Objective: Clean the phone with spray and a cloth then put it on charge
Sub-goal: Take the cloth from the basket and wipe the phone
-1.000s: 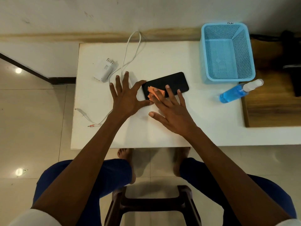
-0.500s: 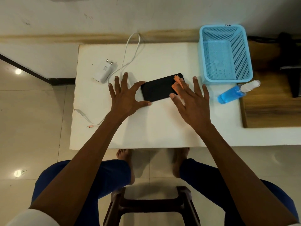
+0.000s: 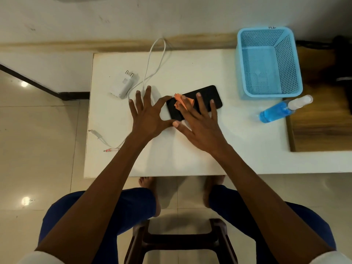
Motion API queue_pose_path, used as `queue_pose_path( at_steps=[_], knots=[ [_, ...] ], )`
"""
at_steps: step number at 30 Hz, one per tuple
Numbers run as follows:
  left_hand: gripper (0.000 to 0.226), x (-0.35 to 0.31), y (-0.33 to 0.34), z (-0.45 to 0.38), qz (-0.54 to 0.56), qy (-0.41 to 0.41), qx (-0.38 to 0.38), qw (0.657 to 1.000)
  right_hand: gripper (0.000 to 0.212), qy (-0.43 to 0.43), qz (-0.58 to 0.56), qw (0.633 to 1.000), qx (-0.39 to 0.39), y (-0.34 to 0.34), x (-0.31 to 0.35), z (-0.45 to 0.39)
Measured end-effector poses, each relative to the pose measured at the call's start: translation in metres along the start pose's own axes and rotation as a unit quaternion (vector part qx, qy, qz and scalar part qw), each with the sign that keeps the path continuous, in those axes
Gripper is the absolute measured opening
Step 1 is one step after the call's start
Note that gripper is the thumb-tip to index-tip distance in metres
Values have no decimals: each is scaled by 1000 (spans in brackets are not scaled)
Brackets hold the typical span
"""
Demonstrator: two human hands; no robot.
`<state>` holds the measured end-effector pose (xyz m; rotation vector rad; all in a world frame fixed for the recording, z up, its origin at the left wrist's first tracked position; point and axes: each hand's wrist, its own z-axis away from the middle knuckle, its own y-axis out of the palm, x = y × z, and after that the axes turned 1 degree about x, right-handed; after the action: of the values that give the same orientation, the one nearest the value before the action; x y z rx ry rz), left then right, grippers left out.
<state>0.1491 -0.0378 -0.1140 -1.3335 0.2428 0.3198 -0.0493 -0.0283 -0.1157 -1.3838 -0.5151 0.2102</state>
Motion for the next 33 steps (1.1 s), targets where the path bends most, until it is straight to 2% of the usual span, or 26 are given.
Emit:
queue_pose_path(
  at_steps=[2,10,17,24,29,33],
  knots=[
    [83,0,0,0,4,-3,-1,1000,67,4,30,999,-15,0,-5,0],
    [85,-1,2,3,16,-10,-19,1000,69,109,62,991,-42,2,-23,2],
    [86,-3,3,0,65,-36,-10,997,76,112,31,993,-34,4,-11,-2],
    [81,-3,4,1,89,-40,-12,995,78,87,-8,996,-5,-3,3,-16],
    [67,-1,4,2,66,-25,-25,997,72,32,3,999,21,0,23,-21],
    [67,0,4,2,46,-14,-33,998,67,-11,-8,1000,20,-1,23,-18]
  ],
)
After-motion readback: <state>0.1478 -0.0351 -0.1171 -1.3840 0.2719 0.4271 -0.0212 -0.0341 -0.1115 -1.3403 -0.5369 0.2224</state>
